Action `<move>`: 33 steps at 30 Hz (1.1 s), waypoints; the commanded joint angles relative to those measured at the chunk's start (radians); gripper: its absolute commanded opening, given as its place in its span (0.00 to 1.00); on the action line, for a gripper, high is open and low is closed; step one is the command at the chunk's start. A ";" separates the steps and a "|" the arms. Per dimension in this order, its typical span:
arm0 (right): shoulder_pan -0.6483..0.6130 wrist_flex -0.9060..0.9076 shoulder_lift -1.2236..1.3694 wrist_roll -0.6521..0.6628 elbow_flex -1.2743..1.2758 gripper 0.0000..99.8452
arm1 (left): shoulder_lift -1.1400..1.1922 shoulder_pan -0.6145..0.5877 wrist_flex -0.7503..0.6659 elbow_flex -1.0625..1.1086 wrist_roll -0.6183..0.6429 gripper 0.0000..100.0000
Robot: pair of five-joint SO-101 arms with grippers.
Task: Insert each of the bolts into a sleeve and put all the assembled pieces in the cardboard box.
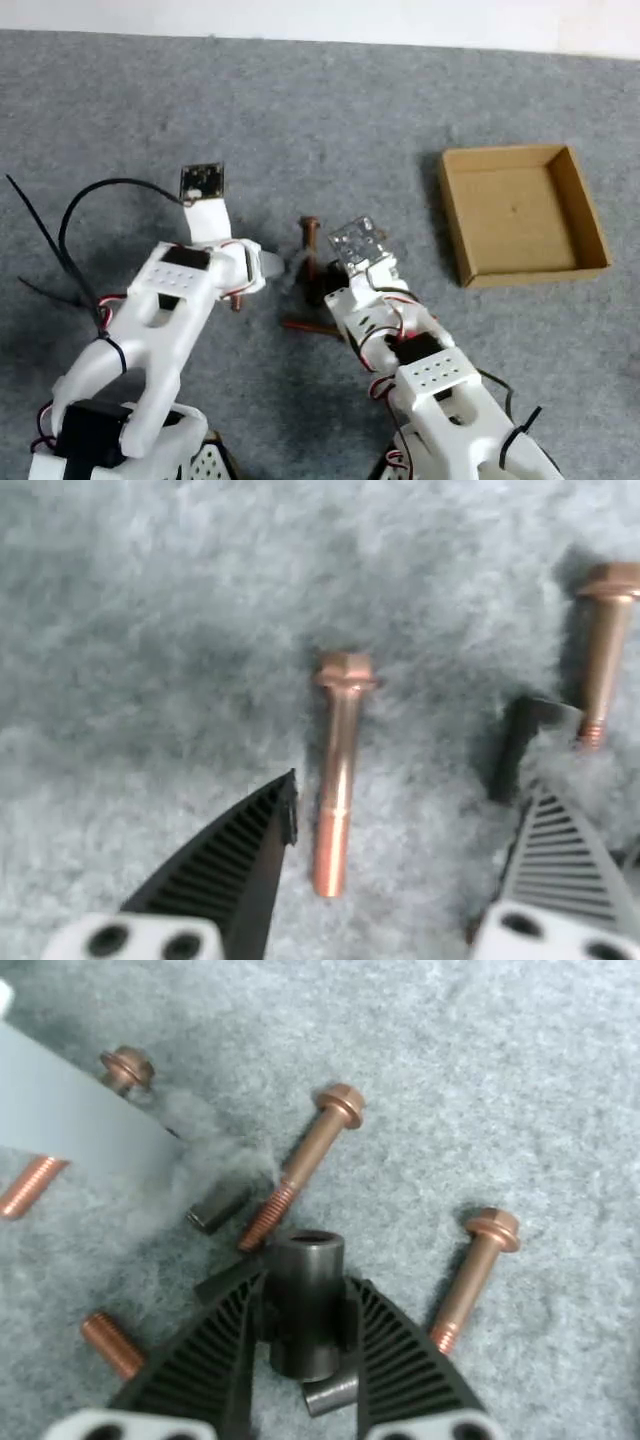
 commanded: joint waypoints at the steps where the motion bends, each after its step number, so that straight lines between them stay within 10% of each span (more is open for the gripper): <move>1: 0.013 -0.031 -0.024 0.009 -0.005 0.00 | -0.005 -0.004 -0.040 -0.041 -0.060 0.33; 33: 0.013 -0.031 -0.024 0.009 -0.005 0.00 | 0.291 -0.053 0.052 -0.255 -0.066 0.33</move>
